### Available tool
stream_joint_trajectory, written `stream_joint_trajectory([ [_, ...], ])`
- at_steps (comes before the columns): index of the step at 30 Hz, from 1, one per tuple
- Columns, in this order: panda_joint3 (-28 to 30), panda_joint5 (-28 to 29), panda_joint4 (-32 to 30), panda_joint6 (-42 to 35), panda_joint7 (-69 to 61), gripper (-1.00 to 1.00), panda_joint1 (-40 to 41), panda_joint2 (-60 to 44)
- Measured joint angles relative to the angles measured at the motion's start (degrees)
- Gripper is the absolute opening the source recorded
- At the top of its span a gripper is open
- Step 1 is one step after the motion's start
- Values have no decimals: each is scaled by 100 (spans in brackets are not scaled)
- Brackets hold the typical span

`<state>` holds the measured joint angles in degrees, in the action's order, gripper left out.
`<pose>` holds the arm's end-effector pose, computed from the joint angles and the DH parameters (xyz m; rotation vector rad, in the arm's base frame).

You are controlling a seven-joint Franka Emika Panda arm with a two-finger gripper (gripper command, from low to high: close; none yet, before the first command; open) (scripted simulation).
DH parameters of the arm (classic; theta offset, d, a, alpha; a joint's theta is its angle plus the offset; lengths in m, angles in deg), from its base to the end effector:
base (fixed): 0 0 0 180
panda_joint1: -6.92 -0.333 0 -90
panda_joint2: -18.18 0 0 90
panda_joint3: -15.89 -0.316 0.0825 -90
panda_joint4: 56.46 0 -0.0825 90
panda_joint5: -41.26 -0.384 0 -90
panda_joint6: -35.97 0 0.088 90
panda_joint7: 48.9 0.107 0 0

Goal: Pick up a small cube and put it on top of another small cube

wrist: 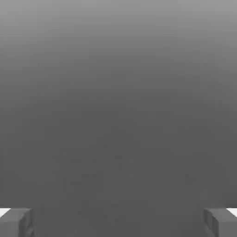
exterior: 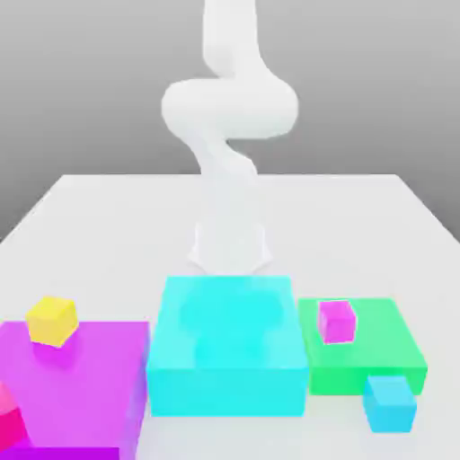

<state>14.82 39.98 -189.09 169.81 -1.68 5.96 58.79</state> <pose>0.3802 0.0163 0.6744 -2.4700 1.0412 -0.9263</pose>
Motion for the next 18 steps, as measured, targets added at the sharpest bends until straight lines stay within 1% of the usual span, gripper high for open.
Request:
stream_joint_trajectory([
  [6,-348,-238,-208,502,393,0,-215,-1274],
  [10,-633,-293,-344,830,720,0,-335,-2098],
  [14,-935,-226,-480,1162,1134,0,-445,-2927],
  [18,-1199,7,-618,1497,1664,0,-625,-3770],
])
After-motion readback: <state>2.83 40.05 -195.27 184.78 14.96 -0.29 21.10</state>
